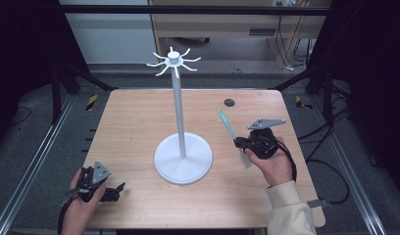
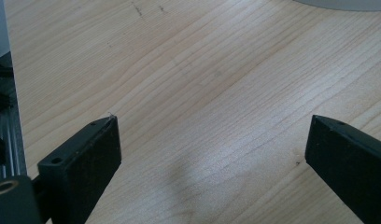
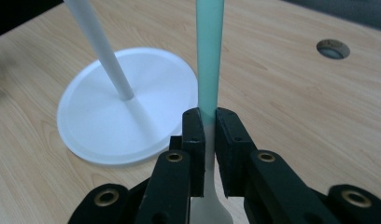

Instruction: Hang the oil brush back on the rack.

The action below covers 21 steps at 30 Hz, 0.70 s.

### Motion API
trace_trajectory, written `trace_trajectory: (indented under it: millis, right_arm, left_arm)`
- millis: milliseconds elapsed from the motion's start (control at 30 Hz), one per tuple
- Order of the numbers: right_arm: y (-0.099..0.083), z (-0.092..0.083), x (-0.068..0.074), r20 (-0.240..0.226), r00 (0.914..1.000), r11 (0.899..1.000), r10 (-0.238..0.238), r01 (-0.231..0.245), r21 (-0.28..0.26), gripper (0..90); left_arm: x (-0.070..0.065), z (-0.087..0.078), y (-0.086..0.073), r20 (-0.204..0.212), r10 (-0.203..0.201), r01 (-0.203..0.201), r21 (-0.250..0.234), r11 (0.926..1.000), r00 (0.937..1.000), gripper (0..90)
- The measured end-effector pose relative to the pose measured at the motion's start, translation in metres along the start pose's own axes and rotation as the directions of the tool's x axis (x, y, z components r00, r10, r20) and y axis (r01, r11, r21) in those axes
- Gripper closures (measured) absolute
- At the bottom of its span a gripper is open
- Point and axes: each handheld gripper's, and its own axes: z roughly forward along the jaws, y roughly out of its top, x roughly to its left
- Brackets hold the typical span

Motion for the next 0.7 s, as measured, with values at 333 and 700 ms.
trace_trajectory:
  millis: [333, 700]
  right_arm:
    - [0.032, -0.021, 0.008, -0.017, 0.9993, 0.993, -0.033, 0.031, -0.110, 82.9]
    - [0.068, -0.026, 0.015, -0.045, 0.9984, 0.976, -0.035, 0.024, -0.216, 82.9]
  left_arm:
    - [0.001, -0.001, -0.002, -0.008, -0.007, 0.007, 0.003, 1.0000, 0.9999, 3.1]
    - [0.003, -0.003, -0.003, -0.016, -0.027, 0.026, -0.005, 0.9996, 0.9995, 3.1]
